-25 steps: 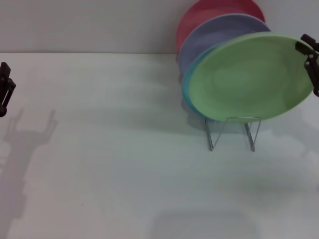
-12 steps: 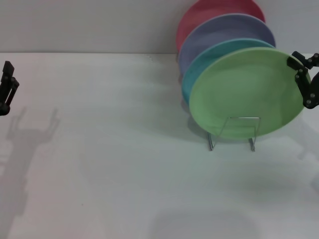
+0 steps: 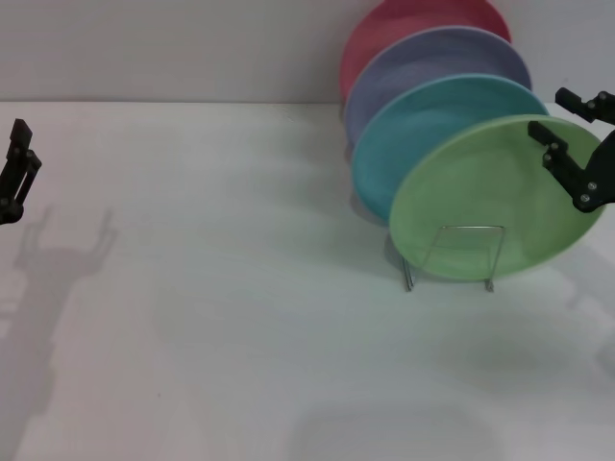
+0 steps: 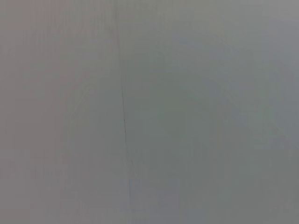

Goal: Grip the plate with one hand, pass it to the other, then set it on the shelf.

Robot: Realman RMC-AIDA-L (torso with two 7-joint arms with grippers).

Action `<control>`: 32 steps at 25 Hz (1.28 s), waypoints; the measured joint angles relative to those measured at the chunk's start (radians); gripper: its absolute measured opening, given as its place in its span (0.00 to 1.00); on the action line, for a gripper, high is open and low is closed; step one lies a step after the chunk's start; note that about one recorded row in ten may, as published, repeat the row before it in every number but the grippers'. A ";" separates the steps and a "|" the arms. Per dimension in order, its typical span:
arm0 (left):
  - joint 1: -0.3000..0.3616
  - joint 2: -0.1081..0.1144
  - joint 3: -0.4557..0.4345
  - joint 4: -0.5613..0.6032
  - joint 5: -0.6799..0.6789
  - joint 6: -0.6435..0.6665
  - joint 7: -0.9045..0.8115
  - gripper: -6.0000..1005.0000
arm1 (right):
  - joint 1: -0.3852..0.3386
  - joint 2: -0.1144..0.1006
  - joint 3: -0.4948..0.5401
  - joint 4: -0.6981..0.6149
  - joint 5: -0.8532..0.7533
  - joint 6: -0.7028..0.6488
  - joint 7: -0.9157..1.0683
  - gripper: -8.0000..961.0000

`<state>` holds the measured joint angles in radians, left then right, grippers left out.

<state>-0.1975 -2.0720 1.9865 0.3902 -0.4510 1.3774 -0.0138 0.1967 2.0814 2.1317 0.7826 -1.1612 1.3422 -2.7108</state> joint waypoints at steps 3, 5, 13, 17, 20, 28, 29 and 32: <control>-0.002 0.000 0.000 -0.001 0.000 0.000 0.000 0.81 | 0.005 0.000 0.004 -0.005 0.001 0.004 0.018 0.25; -0.002 0.000 0.000 -0.001 0.000 0.000 0.000 0.81 | 0.007 0.000 0.005 -0.009 0.001 0.004 0.020 0.31; -0.004 0.000 0.000 -0.001 0.000 0.000 0.000 0.81 | 0.036 -0.001 -0.002 -0.039 0.003 0.026 0.029 0.70; -0.005 0.000 0.000 -0.001 -0.001 0.000 0.000 0.81 | 0.057 -0.001 -0.003 -0.060 0.003 0.044 0.029 0.74; -0.005 0.000 0.000 -0.001 -0.001 -0.001 0.000 0.81 | 0.062 -0.002 -0.004 -0.064 -0.001 0.045 0.029 0.74; -0.015 0.001 0.000 -0.021 -0.001 -0.001 0.000 0.81 | 0.067 -0.001 -0.007 -0.089 -0.015 0.004 0.029 0.75; -0.015 0.001 0.000 -0.021 -0.001 -0.001 0.000 0.81 | 0.067 -0.001 -0.007 -0.089 -0.015 0.004 0.029 0.75; -0.016 0.001 0.000 -0.026 0.000 -0.002 0.000 0.81 | 0.069 0.000 -0.013 -0.097 -0.021 -0.017 0.029 0.75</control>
<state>-0.2135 -2.0715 1.9864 0.3645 -0.4514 1.3750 -0.0138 0.2661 2.0810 2.1182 0.6858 -1.1823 1.3253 -2.6821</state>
